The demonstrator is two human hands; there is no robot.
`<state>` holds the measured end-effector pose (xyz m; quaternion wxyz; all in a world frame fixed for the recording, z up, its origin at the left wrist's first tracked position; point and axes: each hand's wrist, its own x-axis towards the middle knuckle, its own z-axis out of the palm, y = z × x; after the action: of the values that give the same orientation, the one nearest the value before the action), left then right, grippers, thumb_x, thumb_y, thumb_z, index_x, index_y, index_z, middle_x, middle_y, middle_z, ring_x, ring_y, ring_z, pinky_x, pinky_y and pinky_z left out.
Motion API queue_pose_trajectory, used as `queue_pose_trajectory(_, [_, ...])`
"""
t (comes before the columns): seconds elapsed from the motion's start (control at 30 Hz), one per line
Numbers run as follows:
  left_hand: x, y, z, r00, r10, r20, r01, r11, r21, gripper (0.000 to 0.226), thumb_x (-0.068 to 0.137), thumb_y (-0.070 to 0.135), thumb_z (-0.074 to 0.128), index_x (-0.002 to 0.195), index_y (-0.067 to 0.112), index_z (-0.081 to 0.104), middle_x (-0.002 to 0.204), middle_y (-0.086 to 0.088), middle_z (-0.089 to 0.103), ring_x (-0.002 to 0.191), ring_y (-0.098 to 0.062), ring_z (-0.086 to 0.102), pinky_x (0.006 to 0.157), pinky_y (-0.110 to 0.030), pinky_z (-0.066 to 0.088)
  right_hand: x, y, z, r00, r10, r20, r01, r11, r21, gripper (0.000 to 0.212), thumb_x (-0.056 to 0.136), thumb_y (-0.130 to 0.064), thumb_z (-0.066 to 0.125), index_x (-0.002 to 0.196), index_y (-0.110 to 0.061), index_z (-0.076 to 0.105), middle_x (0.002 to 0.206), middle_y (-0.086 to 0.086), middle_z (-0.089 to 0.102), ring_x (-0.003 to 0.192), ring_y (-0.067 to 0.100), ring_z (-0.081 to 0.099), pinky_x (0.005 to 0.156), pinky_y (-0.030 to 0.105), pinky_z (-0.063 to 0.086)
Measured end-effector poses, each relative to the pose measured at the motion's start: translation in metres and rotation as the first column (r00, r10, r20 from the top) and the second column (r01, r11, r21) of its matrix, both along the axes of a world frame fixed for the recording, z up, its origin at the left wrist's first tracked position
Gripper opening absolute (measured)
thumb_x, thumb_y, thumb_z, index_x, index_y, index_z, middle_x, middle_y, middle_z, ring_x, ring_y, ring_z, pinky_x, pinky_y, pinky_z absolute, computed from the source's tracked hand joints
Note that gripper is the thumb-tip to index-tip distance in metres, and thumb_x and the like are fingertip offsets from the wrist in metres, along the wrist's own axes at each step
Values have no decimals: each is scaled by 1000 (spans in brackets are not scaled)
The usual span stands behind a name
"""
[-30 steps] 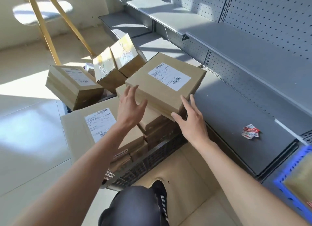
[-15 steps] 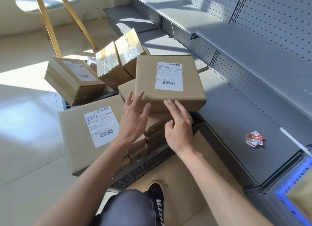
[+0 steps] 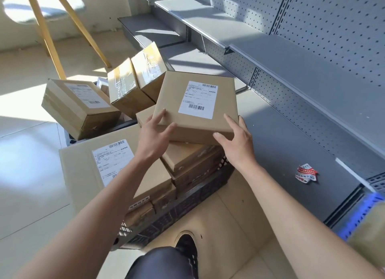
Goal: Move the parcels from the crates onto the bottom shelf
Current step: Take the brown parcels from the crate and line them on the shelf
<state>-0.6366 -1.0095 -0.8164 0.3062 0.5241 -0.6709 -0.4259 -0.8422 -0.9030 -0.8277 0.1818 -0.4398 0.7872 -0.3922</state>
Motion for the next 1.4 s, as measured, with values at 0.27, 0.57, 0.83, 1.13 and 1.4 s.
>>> queue_pose_trajectory(0.27, [-2,23,18,1000,24,1,-24,999,-46,57,94,31,71,148,23,52,146,2,47,124,-14,49,113,-39,42,3,22,11,999,-41,-1,41,998,-41,62,91,-26,73,148,-23,48,162,17,25,150,23,24,118,24,17])
queue_pose_trajectory(0.57, [-16,98,87,999,-46,-26,41,986,-161,53,92,33,73,142,27,57,123,7,44,113,-12,43,104,-31,42,-4,114,75,991,-134,-15,131,983,-126,62,91,-27,73,148,-26,48,164,11,22,150,25,24,121,34,20])
queue_pose_trajectory(0.83, [-56,206,124,970,-237,-55,217,945,-246,49,87,40,75,134,36,60,130,3,45,117,-17,48,107,-46,46,-23,255,123,956,-292,-26,285,945,-160,64,90,-29,74,148,-28,48,164,10,20,148,28,30,121,38,25])
queue_pose_trajectory(1.13, [-129,335,150,880,-474,0,456,846,-276,52,89,32,72,139,31,58,138,-5,48,117,-18,52,110,-40,43,-55,425,147,864,-502,-49,484,852,-199,62,90,-28,73,147,-24,49,164,11,22,152,15,17,112,18,12])
queue_pose_trajectory(1.4, [-204,441,133,721,-692,37,679,696,-233,52,89,36,66,140,34,56,135,-4,45,110,-24,58,92,-36,55,-77,562,138,726,-687,-29,677,722,-146,62,90,-30,74,147,-25,50,163,10,24,152,15,15,114,23,13])
